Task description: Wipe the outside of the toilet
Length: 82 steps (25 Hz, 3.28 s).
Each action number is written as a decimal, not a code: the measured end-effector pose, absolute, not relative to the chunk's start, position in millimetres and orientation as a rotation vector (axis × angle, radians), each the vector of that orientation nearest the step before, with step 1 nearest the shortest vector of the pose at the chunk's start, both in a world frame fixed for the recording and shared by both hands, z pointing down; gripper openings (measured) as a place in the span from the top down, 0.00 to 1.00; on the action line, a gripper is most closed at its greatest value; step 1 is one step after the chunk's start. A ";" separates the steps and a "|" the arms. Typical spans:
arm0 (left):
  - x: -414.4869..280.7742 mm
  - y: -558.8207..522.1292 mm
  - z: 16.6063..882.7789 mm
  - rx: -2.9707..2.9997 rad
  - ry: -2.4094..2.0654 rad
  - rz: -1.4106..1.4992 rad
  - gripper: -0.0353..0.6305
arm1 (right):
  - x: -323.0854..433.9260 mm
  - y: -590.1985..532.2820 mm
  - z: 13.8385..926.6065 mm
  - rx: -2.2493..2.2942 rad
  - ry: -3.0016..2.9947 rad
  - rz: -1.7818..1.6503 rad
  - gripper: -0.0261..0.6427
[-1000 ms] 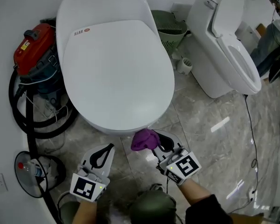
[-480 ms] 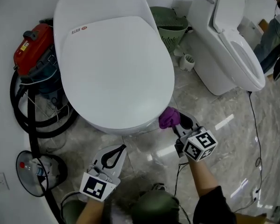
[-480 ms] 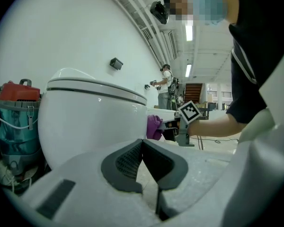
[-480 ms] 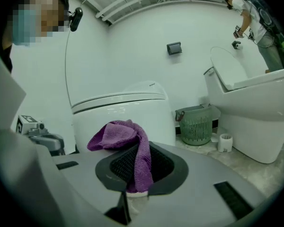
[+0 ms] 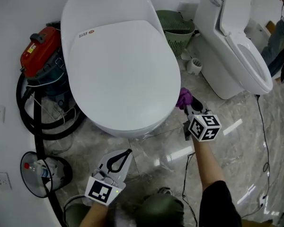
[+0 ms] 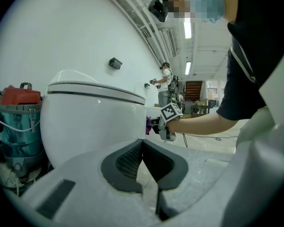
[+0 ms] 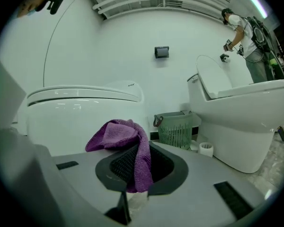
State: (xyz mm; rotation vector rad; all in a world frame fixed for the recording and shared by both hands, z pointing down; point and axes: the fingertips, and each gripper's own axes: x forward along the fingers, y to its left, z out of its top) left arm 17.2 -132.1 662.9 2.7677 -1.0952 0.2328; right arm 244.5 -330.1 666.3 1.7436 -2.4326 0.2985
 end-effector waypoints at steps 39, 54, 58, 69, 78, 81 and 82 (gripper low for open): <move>-50.5 -151.1 668.4 2.675 -1.355 0.234 0.94 | 29.6 -172.2 741.0 1.052 -2.776 0.287 0.89; -31.0 -147.2 668.1 2.701 -1.315 0.240 0.93 | 166.1 -222.3 730.6 1.486 -2.610 0.265 0.89; -25.3 -146.9 669.5 2.705 -1.305 0.238 0.93 | 201.5 -252.7 740.1 1.624 -2.533 0.304 0.89; -21.3 -144.5 674.1 2.703 -1.300 0.266 0.93 | 239.4 -295.8 752.4 1.899 -2.338 0.378 0.90; -28.9 -148.6 672.4 2.693 -1.324 0.256 0.93 | 230.6 -245.6 746.7 1.838 -2.381 0.371 0.90; -31.5 -150.4 672.8 2.690 -1.333 0.259 0.94 | 217.6 -217.7 753.7 1.773 -2.388 0.346 0.90; -33.6 -151.3 672.9 2.686 -1.341 0.257 0.93 | 209.0 -207.3 758.4 1.735 -2.397 0.343 0.90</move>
